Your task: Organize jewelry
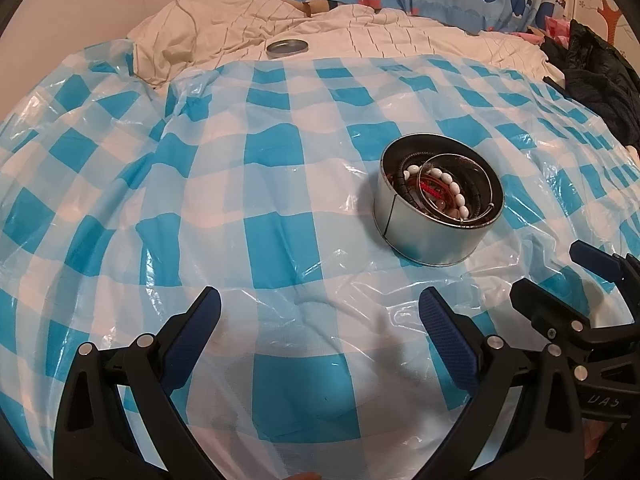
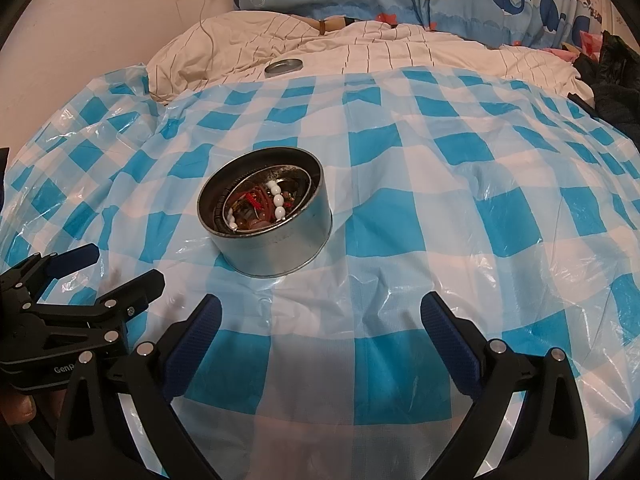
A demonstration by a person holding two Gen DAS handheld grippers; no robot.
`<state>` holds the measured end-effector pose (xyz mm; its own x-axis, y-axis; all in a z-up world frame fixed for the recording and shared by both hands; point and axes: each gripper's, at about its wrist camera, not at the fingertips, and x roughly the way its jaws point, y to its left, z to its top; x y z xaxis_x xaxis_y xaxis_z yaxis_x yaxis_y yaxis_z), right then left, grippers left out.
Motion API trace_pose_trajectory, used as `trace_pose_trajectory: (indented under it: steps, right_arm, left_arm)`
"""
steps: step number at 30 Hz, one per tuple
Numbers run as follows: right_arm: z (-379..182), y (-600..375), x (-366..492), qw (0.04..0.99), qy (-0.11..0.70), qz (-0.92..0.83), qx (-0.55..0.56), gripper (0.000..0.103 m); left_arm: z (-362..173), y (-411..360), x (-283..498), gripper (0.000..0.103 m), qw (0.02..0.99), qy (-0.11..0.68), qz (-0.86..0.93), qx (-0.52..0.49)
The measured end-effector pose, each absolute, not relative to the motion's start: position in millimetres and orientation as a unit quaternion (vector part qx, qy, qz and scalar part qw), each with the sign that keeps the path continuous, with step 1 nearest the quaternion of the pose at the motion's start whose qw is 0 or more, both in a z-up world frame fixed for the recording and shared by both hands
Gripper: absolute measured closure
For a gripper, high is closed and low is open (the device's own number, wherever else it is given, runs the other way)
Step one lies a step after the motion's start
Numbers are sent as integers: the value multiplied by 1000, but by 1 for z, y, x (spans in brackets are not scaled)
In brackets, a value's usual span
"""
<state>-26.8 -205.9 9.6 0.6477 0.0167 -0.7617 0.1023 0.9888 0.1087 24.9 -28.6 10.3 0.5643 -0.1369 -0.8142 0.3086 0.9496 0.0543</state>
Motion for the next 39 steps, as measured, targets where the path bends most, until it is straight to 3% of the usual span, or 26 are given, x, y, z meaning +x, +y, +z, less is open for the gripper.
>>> trace_pose_trajectory:
  steps: [39]
  right_arm:
    - [5, -210, -29, 903, 422, -29, 73, 7]
  left_arm:
    - [7, -29, 24, 8, 874, 458, -136, 82]
